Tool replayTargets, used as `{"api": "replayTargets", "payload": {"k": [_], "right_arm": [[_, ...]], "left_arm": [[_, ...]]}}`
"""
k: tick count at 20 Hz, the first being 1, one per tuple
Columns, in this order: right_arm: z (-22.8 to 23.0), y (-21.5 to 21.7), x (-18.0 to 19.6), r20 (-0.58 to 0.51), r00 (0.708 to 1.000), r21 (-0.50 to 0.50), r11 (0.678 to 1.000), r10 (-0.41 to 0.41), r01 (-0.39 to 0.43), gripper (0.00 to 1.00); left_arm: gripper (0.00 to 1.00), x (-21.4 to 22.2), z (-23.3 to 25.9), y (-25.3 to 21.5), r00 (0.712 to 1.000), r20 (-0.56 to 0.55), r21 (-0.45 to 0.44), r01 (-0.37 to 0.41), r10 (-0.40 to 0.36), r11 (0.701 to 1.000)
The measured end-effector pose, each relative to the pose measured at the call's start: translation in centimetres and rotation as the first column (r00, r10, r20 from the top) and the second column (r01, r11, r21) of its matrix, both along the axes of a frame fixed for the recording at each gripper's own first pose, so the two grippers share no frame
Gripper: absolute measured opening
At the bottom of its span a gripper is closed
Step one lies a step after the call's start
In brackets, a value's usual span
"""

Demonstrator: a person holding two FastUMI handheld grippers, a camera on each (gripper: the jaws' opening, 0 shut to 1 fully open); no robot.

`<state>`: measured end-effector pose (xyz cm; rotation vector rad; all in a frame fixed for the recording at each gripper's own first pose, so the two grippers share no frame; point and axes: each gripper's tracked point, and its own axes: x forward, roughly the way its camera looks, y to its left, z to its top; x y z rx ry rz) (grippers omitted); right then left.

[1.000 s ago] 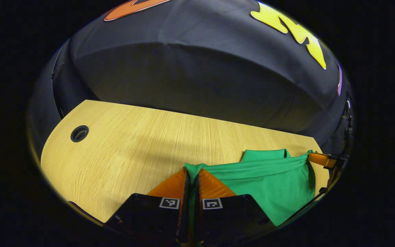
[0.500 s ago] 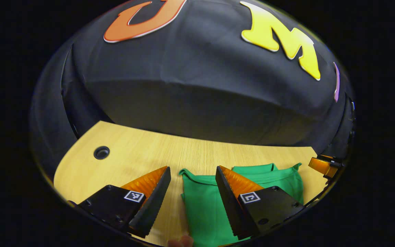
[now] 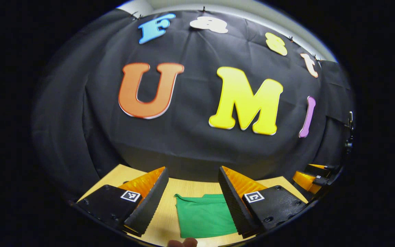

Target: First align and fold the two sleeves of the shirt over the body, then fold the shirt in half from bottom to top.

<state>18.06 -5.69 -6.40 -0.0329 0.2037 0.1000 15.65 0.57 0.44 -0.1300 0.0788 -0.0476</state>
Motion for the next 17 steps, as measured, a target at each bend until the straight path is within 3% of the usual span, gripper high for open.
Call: {"api": "replayTargets", "payload": {"k": [4, 5, 6, 10, 11, 12, 13, 17], "right_arm": [[5.3, 1.4, -7.3, 0.112, 0.994, 0.042, 0.999, -0.007, 0.002, 0.92], [5.6, 1.4, -8.7, 0.133, 0.991, 0.032, 0.999, -0.022, 0.018, 1.00], [5.7, 1.2, -10.3, 0.143, 0.989, 0.022, 0.999, -0.046, 0.043, 0.91], [5.3, 0.9, -16.9, 0.169, 0.979, 0.005, 0.994, -0.111, 0.112, 0.91], [4.7, 1.0, -18.0, 0.153, 0.982, 0.002, 0.993, -0.113, 0.114, 1.00], [4.1, 1.0, -18.9, 0.131, 0.984, 0.003, 0.993, -0.117, 0.118, 1.00], [3.7, 0.8, -19.4, 0.111, 0.986, 0.006, 0.992, -0.125, 0.125, 0.92], [3.5, 1.3, -20.7, 0.104, 0.987, 0.008, 0.992, -0.126, 0.126, 0.92]], "left_arm": [[0.94, -7.3, 3.2, -2.1, 0.994, 0.112, 0.071, -0.006, -0.002, 0.997], [0.94, -9.0, 3.5, -2.4, 0.992, 0.129, 0.082, -0.015, 0.005, 0.997], [0.94, -10.5, 3.7, -2.3, 0.989, 0.145, 0.089, -0.037, 0.024, 0.995], [0.94, -15.7, 2.3, -2.5, 0.981, 0.186, 0.179, -0.088, 0.055, 0.980], [0.94, -16.6, 1.6, -2.8, 0.982, 0.180, 0.188, -0.083, 0.048, 0.979], [0.94, -17.4, 1.1, -3.1, 0.985, 0.169, 0.183, -0.072, 0.041, 0.980], [0.94, -17.9, 0.5, -3.1, 0.987, 0.155, 0.167, -0.072, 0.046, 0.983], [0.94, -18.6, -0.3, -2.3, 0.991, 0.116, 0.120, -0.084, 0.070, 0.989]]}}
